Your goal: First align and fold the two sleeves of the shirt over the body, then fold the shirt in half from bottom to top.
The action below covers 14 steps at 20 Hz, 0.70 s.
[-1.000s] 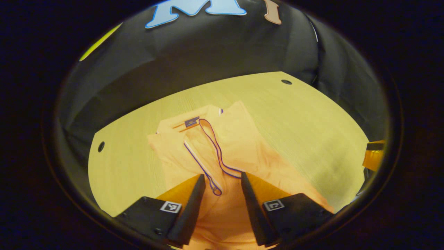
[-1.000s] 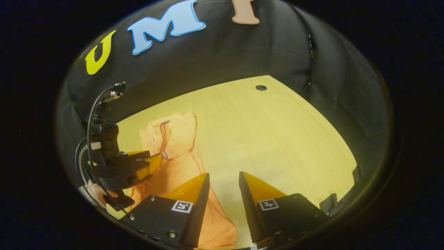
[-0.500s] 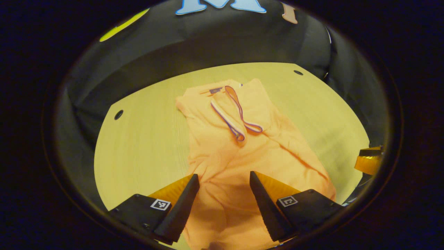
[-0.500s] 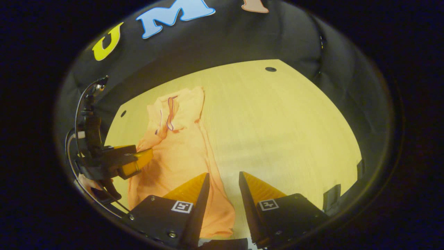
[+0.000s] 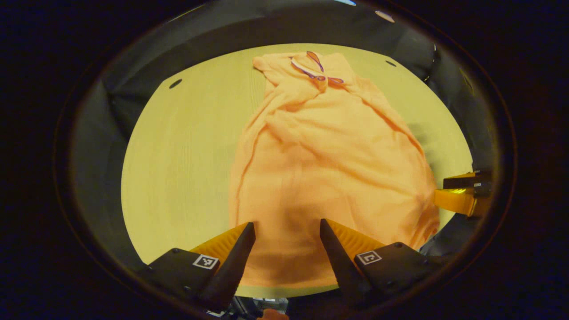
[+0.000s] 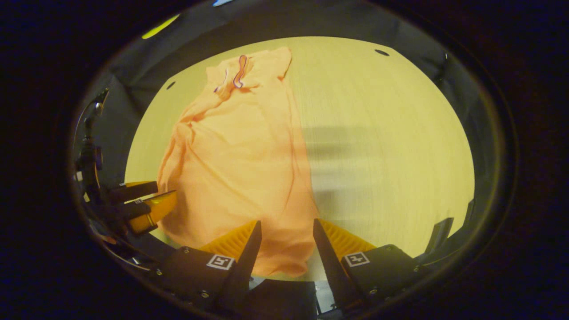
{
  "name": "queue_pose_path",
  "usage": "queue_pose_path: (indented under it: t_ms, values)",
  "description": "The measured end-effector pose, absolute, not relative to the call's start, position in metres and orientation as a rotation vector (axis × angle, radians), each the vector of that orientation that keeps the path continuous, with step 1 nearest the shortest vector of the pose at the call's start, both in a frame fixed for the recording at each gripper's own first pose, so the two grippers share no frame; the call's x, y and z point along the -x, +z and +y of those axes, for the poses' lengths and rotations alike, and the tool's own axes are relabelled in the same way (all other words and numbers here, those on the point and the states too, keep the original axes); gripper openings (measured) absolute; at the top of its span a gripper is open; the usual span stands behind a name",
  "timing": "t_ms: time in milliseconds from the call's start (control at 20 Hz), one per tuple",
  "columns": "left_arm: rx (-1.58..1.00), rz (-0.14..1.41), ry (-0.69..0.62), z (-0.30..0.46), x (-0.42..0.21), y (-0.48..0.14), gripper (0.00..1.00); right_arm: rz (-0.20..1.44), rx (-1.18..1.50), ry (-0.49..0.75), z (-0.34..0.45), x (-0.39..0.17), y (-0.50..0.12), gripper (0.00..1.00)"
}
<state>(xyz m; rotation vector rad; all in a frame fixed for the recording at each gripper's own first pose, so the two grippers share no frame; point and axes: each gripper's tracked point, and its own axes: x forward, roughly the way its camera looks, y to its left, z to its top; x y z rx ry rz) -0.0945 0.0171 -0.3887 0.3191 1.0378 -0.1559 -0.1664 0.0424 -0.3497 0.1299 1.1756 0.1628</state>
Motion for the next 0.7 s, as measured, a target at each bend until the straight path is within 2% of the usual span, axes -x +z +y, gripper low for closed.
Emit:
queue_pose_path:
  t_ms: [100,150,200,350,500,550,600,650,700]
  values:
    - [-0.312,1.078,-0.128,0.026,0.115,-0.396,1.0,1.227,-0.097,0.182,0.046,0.179,-0.357,0.75]
    - [-0.315,1.093,-0.115,0.03,0.121,-0.399,1.0,1.25,-0.081,0.187,0.047,0.186,-0.362,0.68]
    - [-0.319,1.107,-0.107,0.035,0.126,-0.401,1.0,1.27,-0.06,0.187,0.046,0.19,-0.366,0.75]
    - [-0.331,1.163,-0.08,0.042,0.134,-0.408,1.0,1.311,-0.003,0.179,0.044,0.197,-0.375,0.75]
    - [-0.323,1.18,-0.087,0.041,0.132,-0.401,0.94,1.337,0.027,0.162,0.044,0.196,-0.378,0.75]
    - [-0.32,1.204,-0.084,0.037,0.128,-0.409,0.93,1.354,0.047,0.153,0.043,0.197,-0.38,0.68]
    - [-0.312,1.227,-0.083,0.037,0.128,-0.408,0.94,1.367,0.072,0.158,0.045,0.196,-0.38,0.68]
    - [-0.299,1.257,-0.079,0.039,0.13,-0.407,0.94,1.386,0.119,0.157,0.044,0.197,-0.383,0.83]
    - [-0.284,1.282,-0.076,0.039,0.13,-0.407,0.94,1.396,0.153,0.166,0.046,0.199,-0.383,0.87]
